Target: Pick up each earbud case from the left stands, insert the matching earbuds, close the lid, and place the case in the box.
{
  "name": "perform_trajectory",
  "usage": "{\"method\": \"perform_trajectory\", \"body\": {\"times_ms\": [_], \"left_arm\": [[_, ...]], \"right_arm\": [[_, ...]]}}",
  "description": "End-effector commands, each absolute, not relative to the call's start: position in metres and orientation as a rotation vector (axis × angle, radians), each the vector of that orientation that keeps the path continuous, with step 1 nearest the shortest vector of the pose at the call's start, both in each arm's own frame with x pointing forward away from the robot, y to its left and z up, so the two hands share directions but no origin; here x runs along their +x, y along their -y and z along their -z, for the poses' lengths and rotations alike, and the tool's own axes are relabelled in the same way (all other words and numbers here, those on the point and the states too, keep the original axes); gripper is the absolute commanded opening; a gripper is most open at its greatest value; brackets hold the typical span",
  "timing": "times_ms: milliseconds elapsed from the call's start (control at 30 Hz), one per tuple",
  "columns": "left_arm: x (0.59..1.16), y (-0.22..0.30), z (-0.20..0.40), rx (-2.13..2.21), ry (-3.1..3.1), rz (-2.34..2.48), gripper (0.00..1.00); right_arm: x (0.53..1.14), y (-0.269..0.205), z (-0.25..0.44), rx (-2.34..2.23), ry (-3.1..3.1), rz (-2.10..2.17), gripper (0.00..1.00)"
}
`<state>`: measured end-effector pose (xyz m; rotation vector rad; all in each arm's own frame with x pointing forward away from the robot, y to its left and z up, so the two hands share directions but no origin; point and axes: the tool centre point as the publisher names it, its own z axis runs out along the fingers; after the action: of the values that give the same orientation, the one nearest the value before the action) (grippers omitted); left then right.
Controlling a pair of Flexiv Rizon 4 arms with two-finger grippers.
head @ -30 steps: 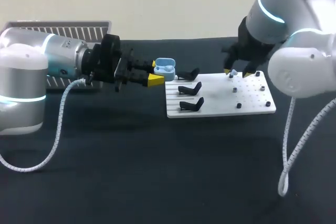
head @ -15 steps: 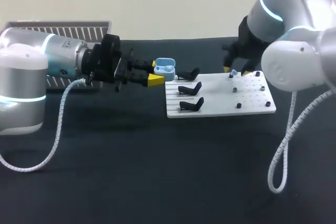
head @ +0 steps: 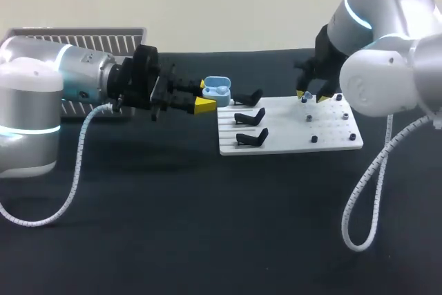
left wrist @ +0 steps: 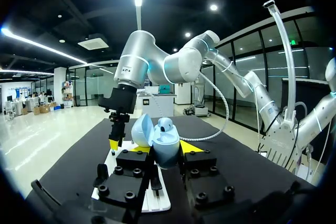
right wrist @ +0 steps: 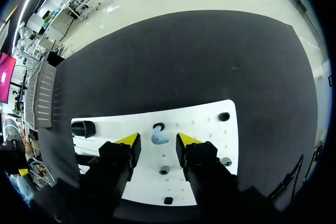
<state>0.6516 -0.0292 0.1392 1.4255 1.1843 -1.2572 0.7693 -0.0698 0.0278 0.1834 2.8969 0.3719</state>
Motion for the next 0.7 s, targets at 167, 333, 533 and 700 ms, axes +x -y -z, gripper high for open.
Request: {"method": "perform_trajectory", "body": {"times_ms": [167, 333, 533, 700], "left_arm": [[0.6502, 0.0291, -0.1386, 1.422, -1.183, 1.252, 0.00], [0.6502, 0.0291, -0.1386, 1.422, -1.183, 1.252, 0.00], [0.6502, 0.0291, -0.1386, 1.422, -1.183, 1.252, 0.00], [0.6502, 0.0291, -0.1386, 1.422, -1.183, 1.252, 0.00]], "right_arm": [[0.7719, 0.0701, -0.0250, 0.179, -2.897, -0.383, 0.40], [0.7720, 0.0697, -0.0250, 0.179, -2.896, -0.385, 0.36], [0.7713, 0.0704, -0.0246, 0.186, -2.897, -0.393, 0.17], [0.7693, 0.0718, -0.0276, 0.186, -2.896, -0.390, 0.00]]}}
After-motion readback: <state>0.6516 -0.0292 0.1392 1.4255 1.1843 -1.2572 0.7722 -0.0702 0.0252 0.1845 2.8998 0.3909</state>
